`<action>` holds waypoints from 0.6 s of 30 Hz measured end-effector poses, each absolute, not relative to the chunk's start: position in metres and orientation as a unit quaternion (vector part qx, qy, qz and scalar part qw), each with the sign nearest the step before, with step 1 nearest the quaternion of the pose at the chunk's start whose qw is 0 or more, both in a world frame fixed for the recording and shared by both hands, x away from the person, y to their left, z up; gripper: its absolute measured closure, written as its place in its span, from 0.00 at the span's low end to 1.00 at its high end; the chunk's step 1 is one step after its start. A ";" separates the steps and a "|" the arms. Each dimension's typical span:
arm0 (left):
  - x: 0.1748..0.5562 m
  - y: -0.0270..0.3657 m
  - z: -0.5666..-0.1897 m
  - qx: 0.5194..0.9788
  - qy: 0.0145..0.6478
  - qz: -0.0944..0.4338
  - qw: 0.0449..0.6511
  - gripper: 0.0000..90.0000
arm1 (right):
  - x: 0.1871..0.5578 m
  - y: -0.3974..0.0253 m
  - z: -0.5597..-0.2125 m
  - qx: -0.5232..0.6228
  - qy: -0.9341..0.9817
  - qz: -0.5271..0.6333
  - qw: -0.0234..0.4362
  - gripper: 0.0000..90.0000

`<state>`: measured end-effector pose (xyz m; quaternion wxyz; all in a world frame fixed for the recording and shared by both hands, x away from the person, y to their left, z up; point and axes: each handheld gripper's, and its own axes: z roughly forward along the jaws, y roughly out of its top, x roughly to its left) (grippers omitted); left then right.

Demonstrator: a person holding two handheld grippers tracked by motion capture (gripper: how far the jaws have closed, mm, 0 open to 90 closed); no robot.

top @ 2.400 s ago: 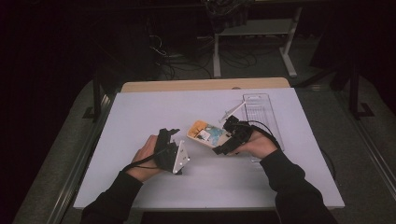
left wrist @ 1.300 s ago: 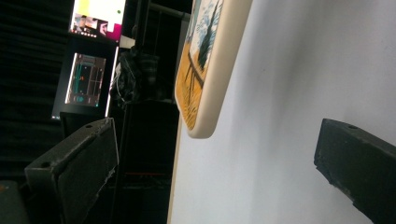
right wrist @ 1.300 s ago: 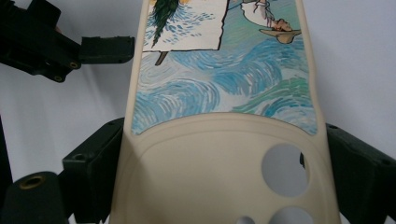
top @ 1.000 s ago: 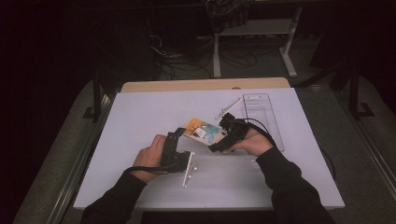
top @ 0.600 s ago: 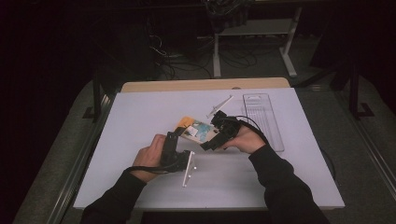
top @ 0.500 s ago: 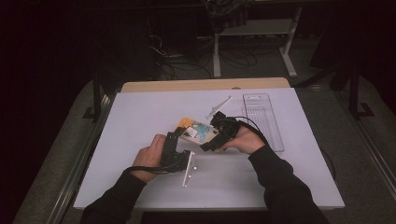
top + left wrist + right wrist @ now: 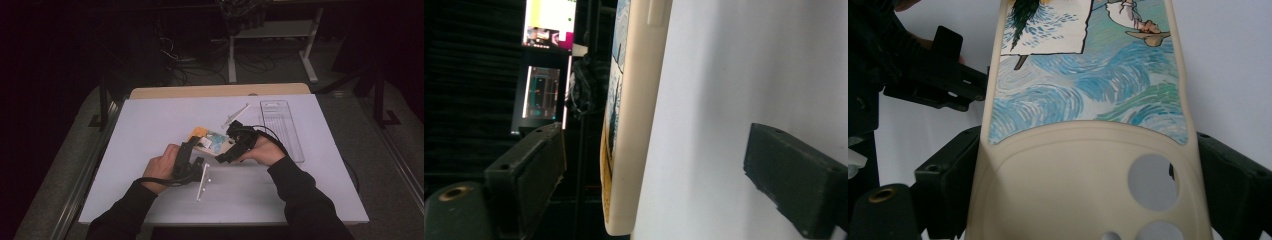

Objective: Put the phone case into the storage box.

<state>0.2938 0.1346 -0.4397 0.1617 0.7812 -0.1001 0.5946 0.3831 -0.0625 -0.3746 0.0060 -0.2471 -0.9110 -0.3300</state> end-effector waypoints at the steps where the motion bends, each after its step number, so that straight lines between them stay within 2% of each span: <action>1: 0.294 0.135 -0.439 0.778 -0.101 0.598 0.162 0.15 | 0.384 -0.063 -0.375 -0.242 -0.912 -0.331 0.002 0.11; 9: 0.292 0.134 -0.440 0.769 -0.110 0.609 0.162 0.24 | 0.383 -0.061 -0.376 -0.238 -0.914 -0.330 0.003 0.11; 14: 0.291 0.134 -0.439 0.764 -0.119 0.614 0.160 0.38 | 0.382 -0.060 -0.376 -0.238 -0.914 -0.329 0.004 0.11; 18: 0.290 0.134 -0.440 0.761 -0.126 0.616 0.159 0.42 | 0.382 -0.060 -0.375 -0.241 -0.913 -0.330 0.008 0.11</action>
